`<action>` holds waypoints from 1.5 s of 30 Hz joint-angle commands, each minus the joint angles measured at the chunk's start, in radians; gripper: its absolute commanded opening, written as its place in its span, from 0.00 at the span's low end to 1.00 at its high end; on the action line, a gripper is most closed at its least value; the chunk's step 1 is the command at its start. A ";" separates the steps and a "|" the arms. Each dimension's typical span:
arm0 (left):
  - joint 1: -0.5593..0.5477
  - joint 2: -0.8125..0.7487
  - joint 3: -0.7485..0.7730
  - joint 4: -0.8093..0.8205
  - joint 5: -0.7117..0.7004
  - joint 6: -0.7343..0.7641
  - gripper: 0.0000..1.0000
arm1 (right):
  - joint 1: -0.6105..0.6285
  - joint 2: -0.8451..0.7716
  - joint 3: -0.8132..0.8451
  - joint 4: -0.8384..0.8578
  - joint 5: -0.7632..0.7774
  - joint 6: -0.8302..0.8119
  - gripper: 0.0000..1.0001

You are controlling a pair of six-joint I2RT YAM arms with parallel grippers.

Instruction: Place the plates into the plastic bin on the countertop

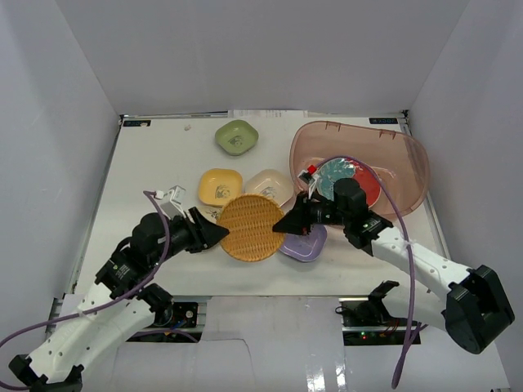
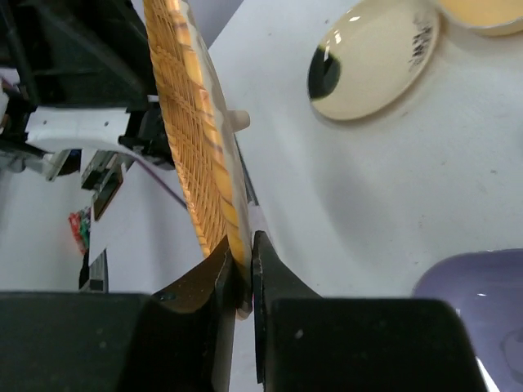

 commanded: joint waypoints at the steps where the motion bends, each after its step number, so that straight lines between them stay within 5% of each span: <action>1: -0.014 0.042 0.014 -0.018 -0.080 -0.048 0.67 | -0.097 -0.054 0.080 0.019 0.124 0.018 0.08; 2: -0.016 0.056 0.011 -0.032 -0.152 -0.050 0.87 | -0.135 -0.074 0.117 0.006 0.130 0.024 0.08; 3: -0.014 0.076 0.000 -0.058 -0.177 -0.056 0.91 | -0.225 -0.083 0.134 -0.006 0.127 0.030 0.08; 12: -0.014 0.048 -0.064 -0.299 -0.547 -0.251 0.93 | -0.750 -0.100 0.240 -0.182 0.182 0.034 0.08; 20: -0.014 0.145 -0.163 -0.318 -0.596 -0.449 0.93 | -0.826 -0.017 0.165 -0.258 0.374 -0.029 0.08; 33: -0.012 0.197 -0.290 -0.166 -0.752 -0.547 0.93 | -0.830 0.253 0.189 -0.307 0.325 -0.111 0.14; 36: -0.012 0.212 -0.304 -0.118 -0.748 -0.553 0.92 | -0.829 0.264 0.183 -0.311 0.326 -0.118 0.26; 40: -0.012 0.262 -0.299 -0.072 -0.782 -0.544 0.89 | -0.829 0.239 0.177 -0.327 0.354 -0.123 0.64; 45: -0.011 0.327 -0.310 0.027 -0.800 -0.512 0.76 | -0.827 0.161 0.194 -0.368 0.398 -0.135 0.93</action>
